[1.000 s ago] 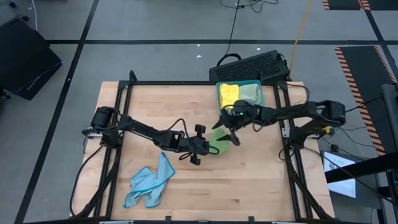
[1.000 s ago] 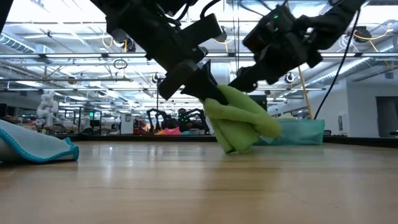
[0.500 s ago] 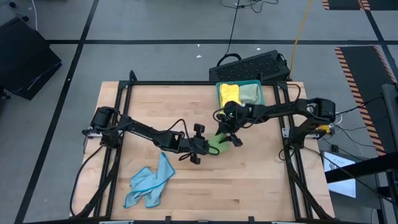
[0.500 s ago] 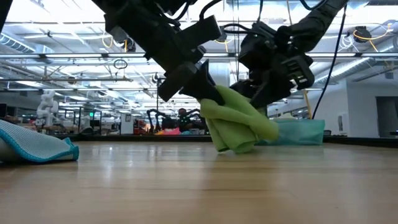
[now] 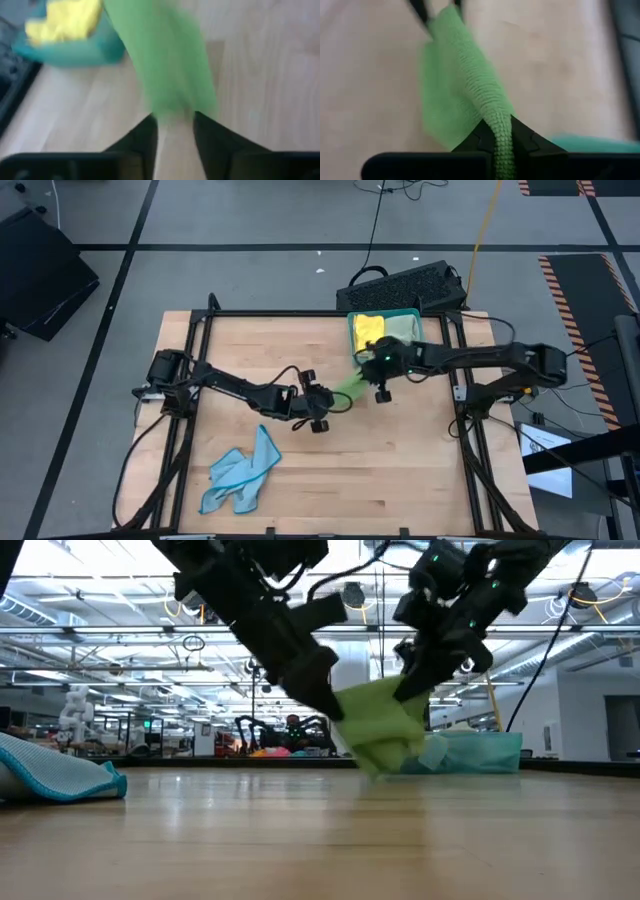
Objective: Fold microfiber towels
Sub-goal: Put the folded green microfiber cloth into the bin
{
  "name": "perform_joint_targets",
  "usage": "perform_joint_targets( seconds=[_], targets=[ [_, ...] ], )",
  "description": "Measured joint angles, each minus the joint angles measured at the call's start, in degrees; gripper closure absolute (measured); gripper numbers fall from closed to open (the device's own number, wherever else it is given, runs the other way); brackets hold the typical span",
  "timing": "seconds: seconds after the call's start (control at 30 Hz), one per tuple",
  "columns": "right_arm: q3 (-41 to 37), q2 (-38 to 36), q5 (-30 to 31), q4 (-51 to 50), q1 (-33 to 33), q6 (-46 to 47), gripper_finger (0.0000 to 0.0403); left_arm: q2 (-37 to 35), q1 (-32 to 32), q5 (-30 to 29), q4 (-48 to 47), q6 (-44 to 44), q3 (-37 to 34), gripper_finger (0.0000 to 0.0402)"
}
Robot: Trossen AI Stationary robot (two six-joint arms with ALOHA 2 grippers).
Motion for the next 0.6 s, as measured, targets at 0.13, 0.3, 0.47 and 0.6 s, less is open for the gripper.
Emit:
perform_joint_targets(
  seconds=[0.13,0.3,0.47,0.6],
  targets=[
    [0.0,-6.51,8.49,-3.54,-0.02,-0.95,0.0394,-1.23,0.29,-0.66,-1.58,-1.01,-0.09,0.0216],
    [0.0,-13.22,17.56,-5.35,-2.64,2.05,0.0393,-3.96,1.0,-2.65,-4.16,2.66,-0.14,0.0178],
    [0.0,-16.2,17.09,-5.06,-9.68,13.27,0.0393,-7.72,3.92,-6.35,-5.71,3.55,-0.37,0.0184],
    [-0.02,-15.93,17.05,-4.31,-13.84,23.6,0.0393,-8.64,6.93,-6.24,-5.65,1.23,-1.61,0.0204]
  ],
)
